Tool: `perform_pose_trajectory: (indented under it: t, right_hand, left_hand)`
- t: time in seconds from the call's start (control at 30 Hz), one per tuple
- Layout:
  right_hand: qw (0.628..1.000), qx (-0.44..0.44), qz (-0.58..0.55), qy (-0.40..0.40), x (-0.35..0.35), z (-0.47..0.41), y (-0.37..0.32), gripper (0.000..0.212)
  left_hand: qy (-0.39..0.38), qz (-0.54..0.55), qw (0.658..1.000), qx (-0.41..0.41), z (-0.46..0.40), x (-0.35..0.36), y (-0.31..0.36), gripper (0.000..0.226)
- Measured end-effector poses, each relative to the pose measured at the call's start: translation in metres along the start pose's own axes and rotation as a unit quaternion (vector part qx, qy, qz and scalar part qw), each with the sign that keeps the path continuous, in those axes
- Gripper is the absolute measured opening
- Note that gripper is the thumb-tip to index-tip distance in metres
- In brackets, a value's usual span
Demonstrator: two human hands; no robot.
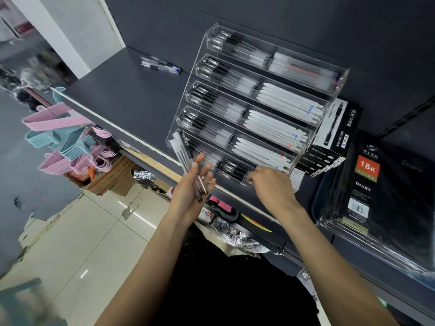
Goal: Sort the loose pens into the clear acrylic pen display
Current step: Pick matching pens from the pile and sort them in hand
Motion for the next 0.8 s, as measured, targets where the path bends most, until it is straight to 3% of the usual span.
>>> perform_pose_trajectory:
  t: [0.13,0.23,0.33,0.4,0.47,0.6,0.8]
  right_hand:
    - [0.963,0.008,-0.255,0.084,-0.034,0.005,-0.027,0.020]
    - [0.925,0.021,-0.377,0.038,-0.040,0.001,-0.051,0.020]
    - [0.862,0.054,-0.503,0.000,-0.037,-0.002,-0.055,0.021]
    - [0.842,0.072,-0.535,-0.009,-0.039,0.000,-0.045,0.023]
    - [0.870,0.091,-0.483,0.015,-0.040,0.004,-0.026,0.023]
    - [0.973,0.070,-0.194,0.105,-0.034,0.013,0.008,0.022]
    - [0.996,0.010,0.012,0.085,0.002,0.016,0.008,0.031]
  left_hand:
    - [-0.021,-0.009,1.000,-0.006,0.002,0.007,-0.005,0.032]
    - [-0.046,-0.024,0.998,-0.021,0.005,0.014,-0.013,0.034]
    - [-0.062,-0.020,0.997,-0.027,0.006,0.017,-0.017,0.035]
    - [-0.065,-0.044,0.997,-0.014,0.004,0.016,-0.017,0.035]
    - [-0.031,-0.066,0.997,0.011,0.002,0.011,-0.014,0.033]
    - [0.052,-0.062,0.996,0.031,-0.003,-0.010,-0.009,0.032]
    - [0.101,-0.051,0.993,0.032,-0.005,-0.013,-0.005,0.027]
Point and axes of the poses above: each hand's wrist, its own z-axis away from the middle knuckle, its own x-axis out of the palm, y = z × x, the point moved 1 cm from there along -z, towards the middle knuckle, and after that the axes turned 10 degrees about z, right-handed, at the moved point
